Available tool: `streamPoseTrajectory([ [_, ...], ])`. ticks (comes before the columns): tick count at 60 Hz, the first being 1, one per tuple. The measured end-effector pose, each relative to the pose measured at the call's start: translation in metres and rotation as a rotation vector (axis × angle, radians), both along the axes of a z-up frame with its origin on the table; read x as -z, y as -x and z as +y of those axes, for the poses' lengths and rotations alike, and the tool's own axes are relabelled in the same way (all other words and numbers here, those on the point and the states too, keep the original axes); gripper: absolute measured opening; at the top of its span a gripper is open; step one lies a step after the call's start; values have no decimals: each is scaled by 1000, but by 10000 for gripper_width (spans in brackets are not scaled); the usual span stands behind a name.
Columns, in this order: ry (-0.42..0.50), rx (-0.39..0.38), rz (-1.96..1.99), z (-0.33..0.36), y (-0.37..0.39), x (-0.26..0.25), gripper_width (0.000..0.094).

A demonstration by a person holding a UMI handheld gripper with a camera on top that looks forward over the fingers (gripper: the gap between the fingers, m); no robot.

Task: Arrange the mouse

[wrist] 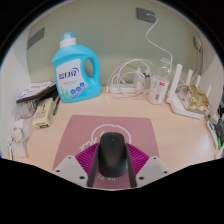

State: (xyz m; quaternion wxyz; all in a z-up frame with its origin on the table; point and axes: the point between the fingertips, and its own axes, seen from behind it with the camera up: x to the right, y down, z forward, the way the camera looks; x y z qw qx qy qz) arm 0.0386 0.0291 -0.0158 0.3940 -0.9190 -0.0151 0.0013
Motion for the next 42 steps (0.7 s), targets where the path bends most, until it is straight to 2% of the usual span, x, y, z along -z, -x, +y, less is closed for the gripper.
streamPoseTrajectory([
  [2,6,1,6,-3,0,-1,551],
  [7,2,7,-10,-12,-1,-13,853],
  [11,-22,12,-35,-23,-4,-32,823],
  [14,-40,16,-51,-34,-5,-49,853],
  [28,-101,43,-79,-98,-4,-120,850],
  [42,-123,36,-53,-151,4,-151,849],
])
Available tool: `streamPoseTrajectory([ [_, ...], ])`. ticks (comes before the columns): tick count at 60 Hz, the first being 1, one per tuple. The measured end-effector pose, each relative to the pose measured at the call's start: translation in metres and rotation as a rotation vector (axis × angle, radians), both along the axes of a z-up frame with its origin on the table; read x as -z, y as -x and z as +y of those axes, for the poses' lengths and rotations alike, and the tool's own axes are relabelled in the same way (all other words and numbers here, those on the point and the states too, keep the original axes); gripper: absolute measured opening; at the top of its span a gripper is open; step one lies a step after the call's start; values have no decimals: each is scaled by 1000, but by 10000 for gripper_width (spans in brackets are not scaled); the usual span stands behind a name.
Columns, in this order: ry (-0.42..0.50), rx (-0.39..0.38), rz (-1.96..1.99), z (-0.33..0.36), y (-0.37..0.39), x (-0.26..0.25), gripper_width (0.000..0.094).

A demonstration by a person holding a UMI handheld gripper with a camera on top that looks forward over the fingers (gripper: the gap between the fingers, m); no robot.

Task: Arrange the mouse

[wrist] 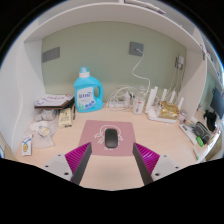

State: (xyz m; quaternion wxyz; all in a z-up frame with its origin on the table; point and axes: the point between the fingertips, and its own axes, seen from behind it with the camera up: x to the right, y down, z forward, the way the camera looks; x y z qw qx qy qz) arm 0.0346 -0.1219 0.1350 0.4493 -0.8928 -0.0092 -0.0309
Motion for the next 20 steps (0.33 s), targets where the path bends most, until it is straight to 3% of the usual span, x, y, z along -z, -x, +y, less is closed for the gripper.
streamPoseTrajectory([
  [20,-27,-13,-35,-46,-7,-14,845],
])
